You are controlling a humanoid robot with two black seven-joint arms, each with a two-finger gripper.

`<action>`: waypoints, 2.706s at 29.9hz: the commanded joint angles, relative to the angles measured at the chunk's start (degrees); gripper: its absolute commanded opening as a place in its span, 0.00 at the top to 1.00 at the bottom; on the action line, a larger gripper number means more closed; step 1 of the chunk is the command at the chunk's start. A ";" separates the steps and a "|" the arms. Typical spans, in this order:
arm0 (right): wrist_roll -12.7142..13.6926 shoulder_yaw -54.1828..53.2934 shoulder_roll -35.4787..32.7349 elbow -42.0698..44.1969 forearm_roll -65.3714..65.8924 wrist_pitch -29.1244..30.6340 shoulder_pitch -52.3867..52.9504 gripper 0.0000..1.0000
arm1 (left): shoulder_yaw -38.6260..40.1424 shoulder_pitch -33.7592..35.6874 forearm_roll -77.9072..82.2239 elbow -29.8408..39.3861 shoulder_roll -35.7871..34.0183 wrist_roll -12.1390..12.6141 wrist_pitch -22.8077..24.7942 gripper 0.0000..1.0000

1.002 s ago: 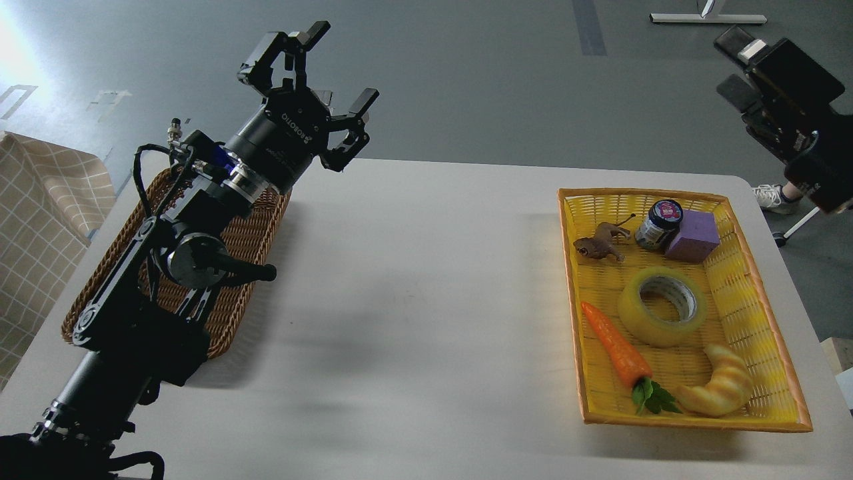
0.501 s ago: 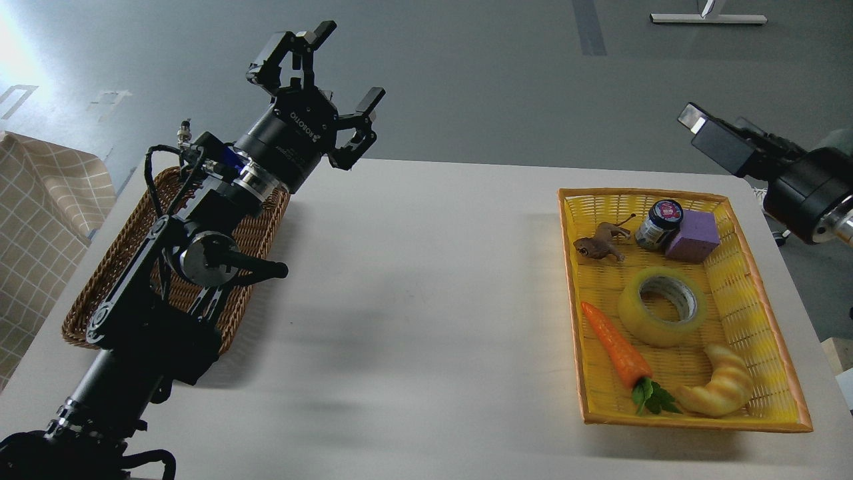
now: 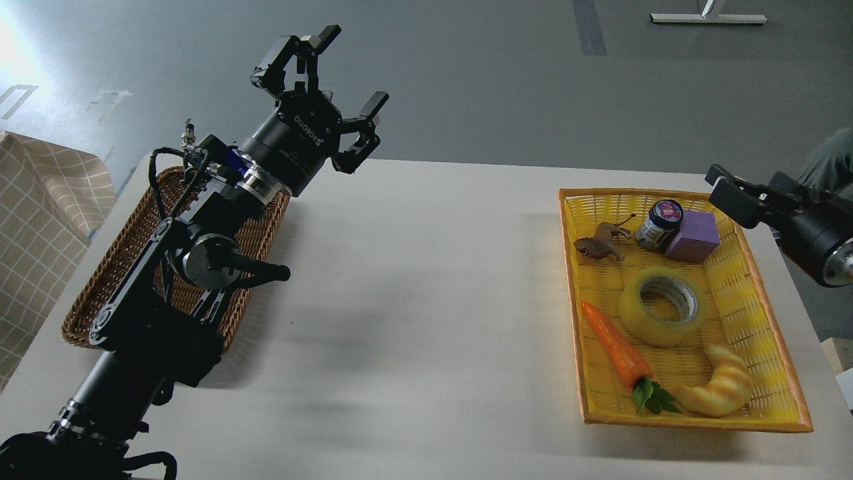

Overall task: Place and transfer tape with both arms
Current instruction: 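Swing the right arm outward and lower it beside the yellow tray, then reach the right gripper into the tray and grasp the tape roll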

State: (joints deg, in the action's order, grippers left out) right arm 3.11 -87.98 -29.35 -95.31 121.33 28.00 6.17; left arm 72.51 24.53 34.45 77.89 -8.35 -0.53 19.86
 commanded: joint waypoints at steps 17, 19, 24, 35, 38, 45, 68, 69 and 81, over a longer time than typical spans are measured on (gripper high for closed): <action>0.50 -2.11 0.69 4.17 -0.30 0.00 -1.60 0.03 | -0.09 0.17 -0.18 -0.02 -0.09 0.36 0.36 0.02; 0.50 -2.11 0.69 4.79 -0.22 0.00 -2.13 0.03 | -0.09 0.08 -0.18 -0.02 0.00 0.44 0.36 0.02; 1.63 -1.23 1.83 8.29 0.13 0.00 -2.83 0.02 | -0.09 0.08 -0.18 -0.02 0.00 0.53 0.27 0.02; 1.73 -0.53 4.04 8.22 0.05 0.00 -4.94 0.08 | 0.00 -0.53 -0.09 -0.02 1.85 0.53 0.27 0.02; 1.47 0.43 3.51 8.30 -0.13 0.00 -5.12 0.04 | 0.00 -0.36 -0.18 -0.02 1.85 0.44 0.27 0.02; 1.20 7.12 -0.27 8.30 -0.04 0.00 -4.15 0.04 | 0.00 -0.27 -0.09 -0.02 1.85 0.44 0.27 0.02; 1.11 12.30 -0.71 11.11 3.67 0.00 -3.18 0.17 | 0.00 -0.71 -0.09 0.07 2.11 0.44 0.27 0.02; 1.11 12.74 -0.71 11.29 3.67 0.00 -3.18 0.17 | 0.00 -0.71 0.00 0.07 2.02 0.36 0.27 0.02; 1.20 13.36 -0.27 12.61 3.67 0.00 -2.92 0.29 | 0.00 -0.97 -0.09 -0.02 2.28 0.09 0.27 0.02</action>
State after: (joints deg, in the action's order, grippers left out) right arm 4.28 -74.63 -29.67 -82.98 125.00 28.00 3.16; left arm 72.51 23.66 34.37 77.96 -6.17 -0.34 20.13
